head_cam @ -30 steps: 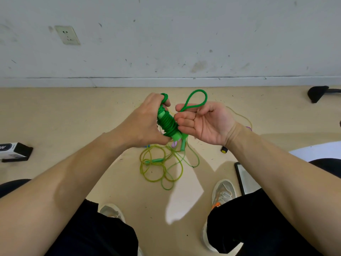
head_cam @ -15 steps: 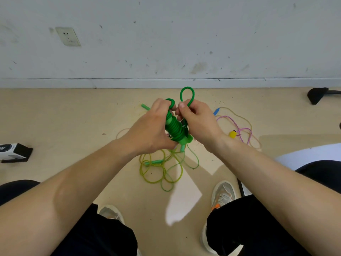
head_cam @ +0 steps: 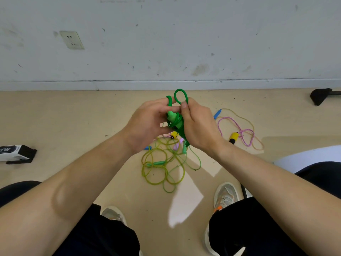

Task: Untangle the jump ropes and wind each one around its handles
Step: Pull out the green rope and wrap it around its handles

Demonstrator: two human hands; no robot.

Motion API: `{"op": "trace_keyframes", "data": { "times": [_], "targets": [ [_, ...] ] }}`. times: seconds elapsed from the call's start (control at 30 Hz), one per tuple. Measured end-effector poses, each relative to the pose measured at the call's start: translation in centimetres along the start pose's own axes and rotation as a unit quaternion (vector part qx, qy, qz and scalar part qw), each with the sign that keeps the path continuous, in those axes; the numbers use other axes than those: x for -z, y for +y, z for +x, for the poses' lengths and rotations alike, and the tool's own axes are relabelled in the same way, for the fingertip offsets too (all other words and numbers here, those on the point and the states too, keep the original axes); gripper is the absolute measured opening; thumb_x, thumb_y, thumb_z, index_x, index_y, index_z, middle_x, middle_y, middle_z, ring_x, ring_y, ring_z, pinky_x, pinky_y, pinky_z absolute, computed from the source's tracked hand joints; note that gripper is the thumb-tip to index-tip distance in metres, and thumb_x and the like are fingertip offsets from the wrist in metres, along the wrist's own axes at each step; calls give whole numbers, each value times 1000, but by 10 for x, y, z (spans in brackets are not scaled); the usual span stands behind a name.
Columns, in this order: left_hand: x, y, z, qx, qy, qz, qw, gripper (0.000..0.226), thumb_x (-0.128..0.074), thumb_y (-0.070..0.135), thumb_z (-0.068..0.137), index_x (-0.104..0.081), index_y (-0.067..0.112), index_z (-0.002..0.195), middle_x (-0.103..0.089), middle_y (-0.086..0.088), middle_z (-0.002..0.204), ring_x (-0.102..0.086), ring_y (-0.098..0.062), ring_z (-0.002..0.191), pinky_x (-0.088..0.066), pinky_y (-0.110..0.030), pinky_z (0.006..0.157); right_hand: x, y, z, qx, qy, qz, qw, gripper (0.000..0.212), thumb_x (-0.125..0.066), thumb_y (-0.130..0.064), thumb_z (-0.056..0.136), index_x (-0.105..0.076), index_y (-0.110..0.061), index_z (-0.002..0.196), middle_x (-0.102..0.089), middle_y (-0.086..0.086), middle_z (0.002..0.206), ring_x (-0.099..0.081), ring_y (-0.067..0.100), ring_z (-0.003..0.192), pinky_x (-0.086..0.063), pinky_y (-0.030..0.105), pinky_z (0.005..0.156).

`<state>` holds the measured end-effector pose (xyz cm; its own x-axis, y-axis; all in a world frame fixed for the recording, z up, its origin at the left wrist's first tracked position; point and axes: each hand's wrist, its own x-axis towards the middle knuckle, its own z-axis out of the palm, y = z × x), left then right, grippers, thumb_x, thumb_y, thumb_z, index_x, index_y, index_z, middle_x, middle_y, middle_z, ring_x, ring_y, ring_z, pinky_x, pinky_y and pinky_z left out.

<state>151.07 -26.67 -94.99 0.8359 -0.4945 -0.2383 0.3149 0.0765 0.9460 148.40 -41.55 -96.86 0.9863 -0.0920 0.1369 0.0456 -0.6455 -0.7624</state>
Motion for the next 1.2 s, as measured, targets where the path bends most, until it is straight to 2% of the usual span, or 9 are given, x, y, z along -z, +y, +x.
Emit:
{"op": "trace_keyframes", "data": {
  "times": [0.07,0.13,0.23,0.33,0.53,0.7,0.83,1.0,1.2],
  "targets": [
    [4,1,-1,6,18,-20,1000,40,-43,12,96,-59,-3,130,-66,-9,100,-58,-25,91,-54,-43,83,1,-1,0,26,-13,-36,999,33,-31,-30,107,-51,-13,87,-59,-13,71,-53,25,68,-40,38,63],
    [5,0,-2,7,30,-22,999,39,-36,6,100,-61,-1,129,-66,-8,96,-61,-23,82,-56,-48,83,-1,1,1,47,-15,-64,997,34,-33,-29,107,-53,-10,87,-58,3,74,-53,29,71,-38,37,61],
    [5,1,-2,1,31,-5,1000,38,-34,3,100,-58,-6,129,-61,-15,101,-61,-30,85,-54,-57,89,-2,2,1,57,-18,-50,997,37,-34,-29,106,-48,-17,74,-49,-2,65,-48,26,64,-35,35,59],
    [6,1,-2,-2,25,21,999,35,-36,3,102,-59,-6,127,-63,-19,106,-64,-34,93,-55,-56,87,-1,1,1,51,-22,-25,998,45,-27,-35,108,-37,-32,64,-44,-7,58,-43,20,59,-31,34,58],
    [8,-2,1,5,37,50,998,26,-49,3,101,-68,2,119,-69,-13,103,-66,-30,91,-58,-54,87,-2,2,4,42,-35,-64,996,49,-28,-30,108,-36,-29,59,-42,-7,57,-45,25,64,-29,32,63],
    [20,3,4,44,60,156,985,19,-60,7,97,-72,3,111,-74,-11,101,-71,-23,92,-55,-48,98,0,9,5,49,-56,-79,994,51,-32,-28,106,-38,-21,56,-46,2,55,-44,25,59,-28,33,58],
    [24,11,2,54,47,173,982,18,-64,12,95,-76,10,109,-76,-9,102,-74,-22,95,-57,-45,93,1,10,7,65,-63,-76,993,52,-35,-33,105,-38,-20,54,-45,1,50,-42,22,55,-26,35,55],
    [23,11,1,60,49,117,990,16,-64,9,93,-78,14,85,-73,-11,93,-72,-33,90,-59,-48,90,0,10,11,73,-68,-81,992,53,-32,-40,105,-39,-24,55,-45,-2,52,-45,24,58,-30,36,56],
    [16,9,2,48,80,89,992,19,-68,7,90,-71,-6,104,-73,-17,91,-73,-33,82,-63,-38,75,4,10,10,59,-74,-61,994,50,-30,-35,107,-35,-18,59,-44,3,56,-44,28,61,-36,43,61]
  ]
}}
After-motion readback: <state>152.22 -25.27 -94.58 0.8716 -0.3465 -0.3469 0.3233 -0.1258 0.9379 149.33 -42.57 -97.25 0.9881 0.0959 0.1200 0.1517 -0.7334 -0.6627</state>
